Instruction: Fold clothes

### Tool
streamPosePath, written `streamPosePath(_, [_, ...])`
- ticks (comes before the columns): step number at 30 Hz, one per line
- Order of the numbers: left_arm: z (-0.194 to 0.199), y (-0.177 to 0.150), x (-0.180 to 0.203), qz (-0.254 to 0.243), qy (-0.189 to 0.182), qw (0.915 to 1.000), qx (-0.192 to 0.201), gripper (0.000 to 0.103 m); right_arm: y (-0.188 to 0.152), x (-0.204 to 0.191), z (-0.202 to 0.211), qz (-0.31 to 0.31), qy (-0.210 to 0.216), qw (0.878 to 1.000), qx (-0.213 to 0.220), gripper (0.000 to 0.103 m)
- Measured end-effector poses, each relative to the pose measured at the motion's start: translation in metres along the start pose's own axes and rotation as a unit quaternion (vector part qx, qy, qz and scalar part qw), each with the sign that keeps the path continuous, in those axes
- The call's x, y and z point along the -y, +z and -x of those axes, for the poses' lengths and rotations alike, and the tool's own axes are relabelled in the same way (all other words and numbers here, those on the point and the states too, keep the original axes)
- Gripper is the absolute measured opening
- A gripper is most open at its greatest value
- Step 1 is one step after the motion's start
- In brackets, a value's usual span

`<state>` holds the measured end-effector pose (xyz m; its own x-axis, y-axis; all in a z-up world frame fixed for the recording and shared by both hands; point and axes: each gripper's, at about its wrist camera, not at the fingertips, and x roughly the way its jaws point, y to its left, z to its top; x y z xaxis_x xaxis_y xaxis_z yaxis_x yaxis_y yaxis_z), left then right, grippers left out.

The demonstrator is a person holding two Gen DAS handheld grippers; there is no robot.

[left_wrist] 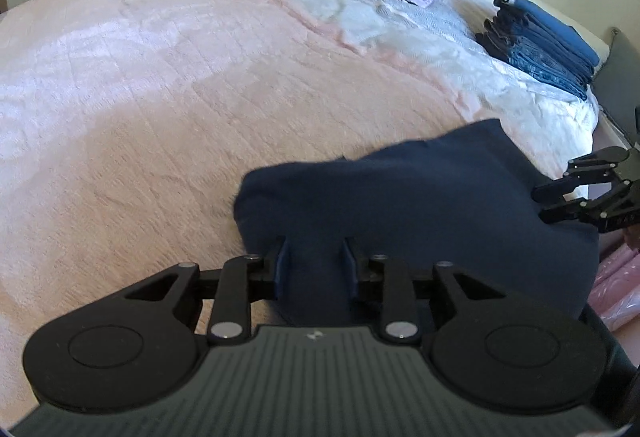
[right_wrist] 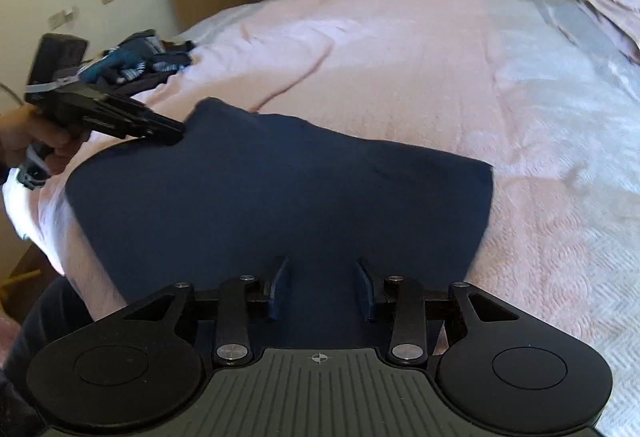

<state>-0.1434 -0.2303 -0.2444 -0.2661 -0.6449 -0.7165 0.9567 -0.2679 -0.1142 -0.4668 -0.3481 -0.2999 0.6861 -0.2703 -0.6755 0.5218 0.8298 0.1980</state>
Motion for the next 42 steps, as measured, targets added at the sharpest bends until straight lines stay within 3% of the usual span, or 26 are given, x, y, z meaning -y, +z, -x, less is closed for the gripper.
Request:
streamPosePath(5, [0.008, 0.018, -0.004, -0.001, -0.016, 0.9997, 0.016, 0.020, 0.022, -0.021, 0.010, 0.037, 0.006, 0.999, 0.018, 0.038])
streamPosePath(9, [-0.032, 0.020, -0.012, -0.010, -0.008, 0.9994, -0.032, 0.013, 0.050, -0.038, -0.027, 0.052, 0.036, 0.998, 0.012, 0.038])
streamPosePath(12, [-0.049, 0.014, -0.023, 0.002, -0.016, 0.9993, -0.034, 0.014, 0.070, -0.054, -0.075, 0.082, 0.060, 0.995, -0.009, 0.038])
streamPosePath(15, [-0.055, 0.010, -0.035, 0.021, -0.030, 0.9989, -0.028, 0.015, 0.087, -0.058, -0.124, 0.117, 0.046, 0.991, -0.044, 0.038])
streamPosePath(19, [-0.064, 0.011, -0.045, 0.033, -0.038, 0.9985, -0.022, 0.013, 0.103, -0.041, -0.155, 0.152, 0.003, 0.987, -0.055, 0.038])
streamPosePath(23, [-0.064, 0.015, -0.042, 0.029, -0.030, 0.9989, -0.023, 0.012, 0.103, -0.030, -0.144, 0.153, -0.016, 0.987, -0.054, 0.038])
streamPosePath(27, [-0.046, 0.020, -0.033, 0.019, -0.014, 0.9995, -0.023, 0.012, 0.098, -0.034, -0.103, 0.144, -0.054, 0.987, -0.039, 0.038])
streamPosePath(34, [0.027, 0.006, 0.005, -0.015, -0.026, 0.9995, -0.006, 0.013, 0.054, -0.060, -0.025, 0.080, 0.012, 0.997, 0.012, 0.038])
streamPosePath(38, [0.027, -0.024, 0.029, -0.036, -0.020, 0.9988, -0.027, 0.015, 0.016, -0.050, -0.030, 0.039, 0.008, 0.999, -0.019, 0.038])
streamPosePath(42, [0.028, -0.030, 0.033, -0.036, -0.005, 0.9990, -0.024, 0.016, 0.011, -0.051, -0.016, 0.030, -0.001, 1.000, -0.004, 0.039])
